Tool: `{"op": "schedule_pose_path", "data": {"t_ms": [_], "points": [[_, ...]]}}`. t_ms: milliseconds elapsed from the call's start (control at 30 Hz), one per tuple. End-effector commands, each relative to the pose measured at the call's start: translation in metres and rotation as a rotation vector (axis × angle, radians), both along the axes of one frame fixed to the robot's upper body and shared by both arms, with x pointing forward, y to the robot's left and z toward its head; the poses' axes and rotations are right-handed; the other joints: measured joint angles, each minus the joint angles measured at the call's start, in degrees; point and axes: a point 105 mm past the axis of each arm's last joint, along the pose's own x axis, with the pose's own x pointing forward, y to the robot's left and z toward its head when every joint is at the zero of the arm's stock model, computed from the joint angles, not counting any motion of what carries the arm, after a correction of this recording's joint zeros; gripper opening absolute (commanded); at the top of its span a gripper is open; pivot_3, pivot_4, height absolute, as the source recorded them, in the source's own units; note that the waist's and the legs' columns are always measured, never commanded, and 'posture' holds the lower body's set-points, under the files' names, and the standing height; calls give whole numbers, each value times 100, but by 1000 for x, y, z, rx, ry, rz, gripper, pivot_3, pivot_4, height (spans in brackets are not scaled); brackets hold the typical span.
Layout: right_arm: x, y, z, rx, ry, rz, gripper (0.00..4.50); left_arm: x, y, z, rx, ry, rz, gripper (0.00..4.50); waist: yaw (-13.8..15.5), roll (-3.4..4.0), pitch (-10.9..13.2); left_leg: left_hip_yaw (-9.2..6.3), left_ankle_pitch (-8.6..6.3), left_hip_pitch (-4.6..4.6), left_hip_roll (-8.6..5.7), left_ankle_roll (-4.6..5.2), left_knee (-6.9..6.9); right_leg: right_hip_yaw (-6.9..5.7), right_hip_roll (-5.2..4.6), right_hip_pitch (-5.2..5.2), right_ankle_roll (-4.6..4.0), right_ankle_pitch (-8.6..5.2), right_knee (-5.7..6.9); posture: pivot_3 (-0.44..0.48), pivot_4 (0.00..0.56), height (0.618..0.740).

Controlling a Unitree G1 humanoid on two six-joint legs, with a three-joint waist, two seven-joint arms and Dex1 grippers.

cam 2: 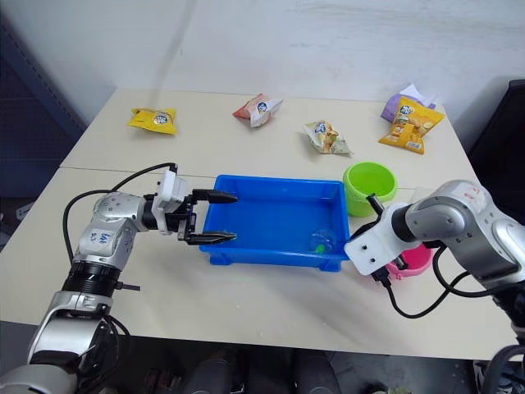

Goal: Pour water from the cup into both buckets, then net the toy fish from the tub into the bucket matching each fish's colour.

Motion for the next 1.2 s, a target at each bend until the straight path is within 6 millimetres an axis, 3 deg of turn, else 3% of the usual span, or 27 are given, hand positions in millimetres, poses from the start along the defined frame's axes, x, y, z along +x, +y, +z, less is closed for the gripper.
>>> {"op": "schedule_pose_path", "data": {"t_ms": [33, 300, 633, 1000, 1200], "points": [[-1, 6, 6, 131, 22, -68, 0, -3, 1, 8, -11, -37, -3, 4459, 0, 0, 0, 0, 0, 0, 0, 0, 0, 0, 0, 0, 0, 0, 0, 0, 150, 738], [11, 13, 16, 488, 42, -270, 0, -5, 4, 6, -9, -33, 10, 4459, -5, 0, 0, -3, 0, 1, 0, -1, 1, -1, 0, 0, 0, 0, 2, 0, 150, 738], [1, 15, 17, 792, 46, -373, 0, -4, 7, 13, -56, -34, 44, 4459, 2, 0, 0, -6, 0, -3, -1, 0, -1, -4, 0, 1, 0, 0, 2, 0, 150, 738], [-16, -20, 28, 911, -198, -426, 0, -5, 10, 22, -126, -29, 79, 4459, 10, 0, 0, -6, -1, -1, -2, 1, -6, -3, 1, 3, 1, 0, 1, 0, 150, 738], [-10, -56, 37, 775, -460, -405, 0, -5, 9, 22, -127, -27, 76, 4459, 9, 0, 0, -2, -1, 2, -4, 1, -5, 1, 1, 4, 1, 1, -2, 0, 150, 738]]}}
